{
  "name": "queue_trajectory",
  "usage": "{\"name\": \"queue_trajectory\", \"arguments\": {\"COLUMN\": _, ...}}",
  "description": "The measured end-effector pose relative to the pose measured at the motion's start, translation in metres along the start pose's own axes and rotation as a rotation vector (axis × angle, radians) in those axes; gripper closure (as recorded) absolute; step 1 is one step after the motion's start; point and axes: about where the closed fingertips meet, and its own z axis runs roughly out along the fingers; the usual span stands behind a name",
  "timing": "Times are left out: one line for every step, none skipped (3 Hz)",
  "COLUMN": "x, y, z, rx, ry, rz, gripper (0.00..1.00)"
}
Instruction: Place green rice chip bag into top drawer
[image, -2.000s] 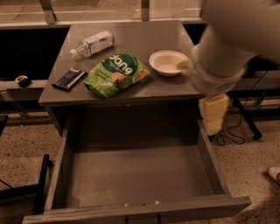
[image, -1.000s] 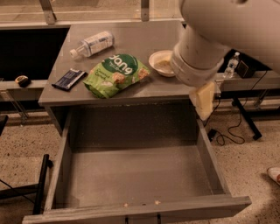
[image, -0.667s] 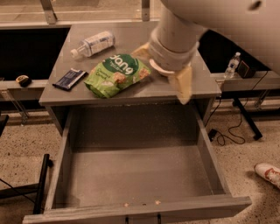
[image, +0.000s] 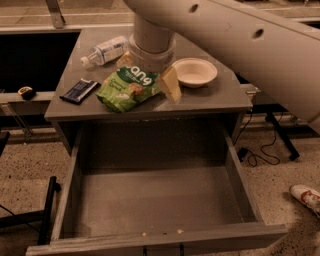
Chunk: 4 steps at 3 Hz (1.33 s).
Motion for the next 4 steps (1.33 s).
{"name": "queue_trajectory", "arguments": {"x": -0.006, "y": -0.029, "z": 0.022, "rx": -0.002, "ry": -0.015, "rz": -0.028, "gripper": 0.00}}
{"name": "queue_trajectory", "arguments": {"x": -0.015, "y": -0.049, "z": 0.043, "rx": -0.002, "ry": -0.056, "rz": -0.042, "gripper": 0.17}}
{"name": "queue_trajectory", "arguments": {"x": -0.027, "y": -0.063, "z": 0.058, "rx": -0.013, "ry": -0.071, "rz": -0.072, "gripper": 0.40}}
{"name": "queue_trajectory", "arguments": {"x": -0.031, "y": -0.066, "z": 0.060, "rx": -0.022, "ry": -0.092, "rz": -0.086, "gripper": 0.64}}
